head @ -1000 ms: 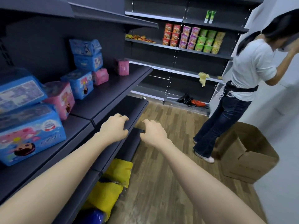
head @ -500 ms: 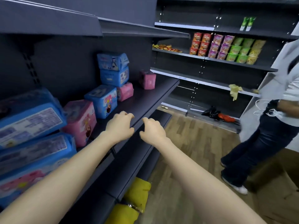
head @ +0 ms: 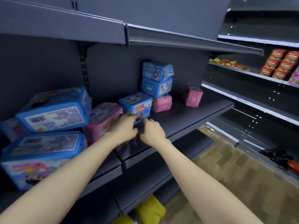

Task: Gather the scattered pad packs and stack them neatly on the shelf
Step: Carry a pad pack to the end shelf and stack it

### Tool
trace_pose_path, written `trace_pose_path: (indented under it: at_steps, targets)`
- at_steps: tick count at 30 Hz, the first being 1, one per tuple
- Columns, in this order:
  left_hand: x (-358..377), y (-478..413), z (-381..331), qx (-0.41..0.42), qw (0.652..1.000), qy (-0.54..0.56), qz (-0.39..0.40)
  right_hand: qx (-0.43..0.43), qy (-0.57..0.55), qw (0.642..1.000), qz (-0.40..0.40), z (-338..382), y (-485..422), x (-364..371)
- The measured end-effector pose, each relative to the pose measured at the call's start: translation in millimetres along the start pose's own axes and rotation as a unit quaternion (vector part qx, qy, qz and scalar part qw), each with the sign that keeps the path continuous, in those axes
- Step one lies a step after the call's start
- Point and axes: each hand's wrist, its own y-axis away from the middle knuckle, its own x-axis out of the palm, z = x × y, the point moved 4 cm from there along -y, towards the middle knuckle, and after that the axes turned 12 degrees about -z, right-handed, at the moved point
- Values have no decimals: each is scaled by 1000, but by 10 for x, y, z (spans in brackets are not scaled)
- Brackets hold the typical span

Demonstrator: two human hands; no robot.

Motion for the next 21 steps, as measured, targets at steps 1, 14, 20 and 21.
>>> trace_pose_path:
  at_steps: [1,14,20,21]
  targets:
    - [-16,-8,2,-11,1000,-8,-9,-16,-5,1000,0,4,-54,4]
    - [-392,395,75,-160,976,-69,-131,-198,-110,974,-6,371,-281,88]
    - [-456,662,132,-264,944,-141,-140,-206,-121,971,27,504,-374,252]
    - [-453,696,138,-281,939,-145,-137,-201,-128,970,36,519,-389,266]
